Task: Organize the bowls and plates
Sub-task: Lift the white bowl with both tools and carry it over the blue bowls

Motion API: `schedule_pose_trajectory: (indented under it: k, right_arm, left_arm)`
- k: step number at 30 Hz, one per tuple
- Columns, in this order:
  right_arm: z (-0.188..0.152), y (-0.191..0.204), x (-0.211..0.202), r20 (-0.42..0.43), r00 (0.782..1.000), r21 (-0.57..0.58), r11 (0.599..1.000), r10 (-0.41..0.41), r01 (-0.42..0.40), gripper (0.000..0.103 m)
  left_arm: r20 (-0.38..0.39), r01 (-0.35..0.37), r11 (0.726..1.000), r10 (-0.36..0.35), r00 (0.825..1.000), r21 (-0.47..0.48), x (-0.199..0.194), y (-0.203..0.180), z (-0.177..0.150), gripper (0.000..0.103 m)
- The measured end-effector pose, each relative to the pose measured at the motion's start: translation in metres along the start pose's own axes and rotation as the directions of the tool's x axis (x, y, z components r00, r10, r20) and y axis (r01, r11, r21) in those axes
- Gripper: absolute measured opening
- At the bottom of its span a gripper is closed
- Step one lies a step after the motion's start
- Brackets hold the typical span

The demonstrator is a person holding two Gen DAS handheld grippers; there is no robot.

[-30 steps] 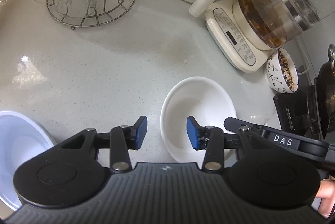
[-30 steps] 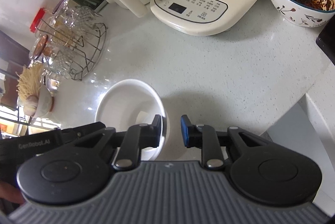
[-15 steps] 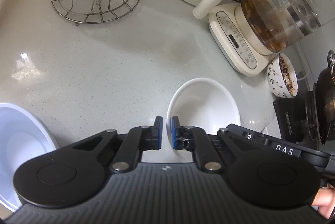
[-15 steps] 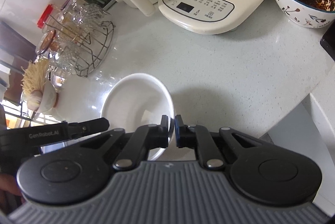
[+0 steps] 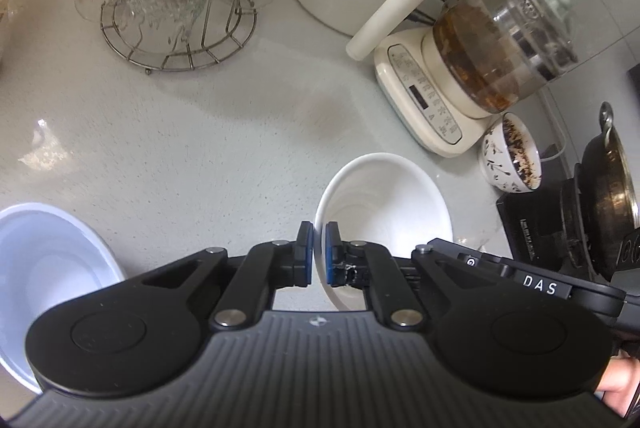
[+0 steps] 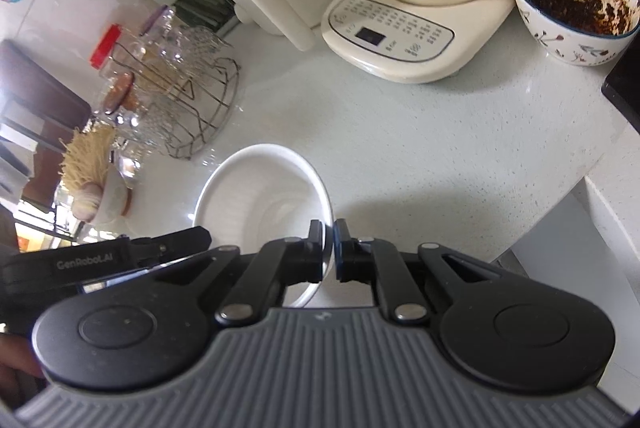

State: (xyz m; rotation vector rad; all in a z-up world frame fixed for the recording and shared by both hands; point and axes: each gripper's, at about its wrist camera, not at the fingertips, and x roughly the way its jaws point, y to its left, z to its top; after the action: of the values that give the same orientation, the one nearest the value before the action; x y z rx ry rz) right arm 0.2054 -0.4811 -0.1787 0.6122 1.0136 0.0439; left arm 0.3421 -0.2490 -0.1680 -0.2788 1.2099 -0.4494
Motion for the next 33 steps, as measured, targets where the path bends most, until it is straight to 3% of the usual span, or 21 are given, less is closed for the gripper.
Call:
schedule_pose_trajectory:
  k: [24, 33]
  right_arm:
    - [-0.017, 0.08, -0.038, 0.108, 0.992, -0.012, 0.998, 0.07, -0.069, 0.008]
    - [-0.017, 0.116, -0.046, 0.167, 0.982, -0.079, 0.994, 0.094, -0.081, 0.008]
  left_arm:
    - [0.15, 0.042, 0.998, -0.048, 0.988, 0.043, -0.109, 0.033, 0.002, 0.007]
    - [0.216, 0.051, 0.998, -0.06, 0.975, 0.048, -0.14, 0.051, 0.003, 0.007]
